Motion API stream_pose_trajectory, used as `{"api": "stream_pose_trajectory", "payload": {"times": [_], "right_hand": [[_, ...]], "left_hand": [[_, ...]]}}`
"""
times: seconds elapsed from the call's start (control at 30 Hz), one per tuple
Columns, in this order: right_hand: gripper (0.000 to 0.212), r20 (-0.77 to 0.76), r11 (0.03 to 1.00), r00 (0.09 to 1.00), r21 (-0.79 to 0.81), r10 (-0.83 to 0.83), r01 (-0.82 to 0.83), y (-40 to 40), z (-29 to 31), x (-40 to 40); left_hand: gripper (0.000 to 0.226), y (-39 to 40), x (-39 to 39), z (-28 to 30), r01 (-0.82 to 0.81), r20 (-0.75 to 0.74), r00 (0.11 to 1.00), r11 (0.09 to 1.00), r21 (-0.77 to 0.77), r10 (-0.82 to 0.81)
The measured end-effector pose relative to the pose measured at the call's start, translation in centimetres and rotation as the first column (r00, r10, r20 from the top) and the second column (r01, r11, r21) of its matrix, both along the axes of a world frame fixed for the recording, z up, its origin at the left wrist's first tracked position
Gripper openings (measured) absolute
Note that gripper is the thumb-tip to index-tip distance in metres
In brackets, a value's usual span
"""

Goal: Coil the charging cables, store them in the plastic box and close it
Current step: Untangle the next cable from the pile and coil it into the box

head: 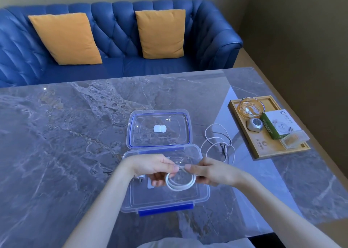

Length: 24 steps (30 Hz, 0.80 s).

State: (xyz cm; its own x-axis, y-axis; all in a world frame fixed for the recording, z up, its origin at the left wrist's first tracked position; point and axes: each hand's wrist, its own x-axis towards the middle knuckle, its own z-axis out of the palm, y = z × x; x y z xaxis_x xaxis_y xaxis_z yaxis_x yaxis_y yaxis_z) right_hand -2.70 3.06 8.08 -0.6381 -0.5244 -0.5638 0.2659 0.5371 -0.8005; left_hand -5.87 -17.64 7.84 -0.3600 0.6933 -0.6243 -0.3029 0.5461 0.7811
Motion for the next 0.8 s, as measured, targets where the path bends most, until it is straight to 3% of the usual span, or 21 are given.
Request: {"api": "stream_pose_trajectory", "payload": {"times": [0.1,0.2,0.3,0.43,0.5,0.6,0.8], "right_hand": [[0.042,0.118,0.972,0.980,-0.152,-0.162,0.179,0.5,-1.5,0.3],[0.026,-0.006,0.954,0.962,-0.125,-0.275,0.272,0.5,-3.2,1.0],[0.010,-0.036,0.907,0.909,-0.093,-0.416,0.412,-0.3,-5.4,1.8],[0.016,-0.003,0.749,0.749,-0.040,-0.662,0.661,-2.5,-8.5,2.7],[0.018,0.013,0.698,0.698,-0.001,-0.716,0.716,-3.6,-9.6,2.7],[0.024,0.011,0.637,0.639,0.088,-0.769,0.766,-4.5,-11.0,2.1],[0.010,-0.154,0.614,0.679,0.320,-0.718,0.721,-5.6,-11.8,0.6]], "left_hand": [[0.031,0.6,-0.2,-1.7,-0.188,-0.075,0.980,0.982,-0.019,0.186],[0.024,0.6,0.0,-4.0,-0.425,-0.100,0.901,0.905,0.004,0.423],[0.016,0.8,0.7,-5.9,-0.652,0.009,0.758,0.758,0.030,0.652],[0.007,1.8,1.7,-7.7,-0.820,0.054,0.571,0.572,-0.025,0.819],[0.008,2.3,2.1,-8.6,-0.819,-0.013,0.571,0.568,-0.086,0.821],[0.014,3.0,2.7,-9.9,-0.768,-0.118,0.640,0.626,-0.138,0.759],[0.027,4.2,2.7,-11.4,-0.687,-0.287,0.722,0.703,-0.187,0.629]]}}
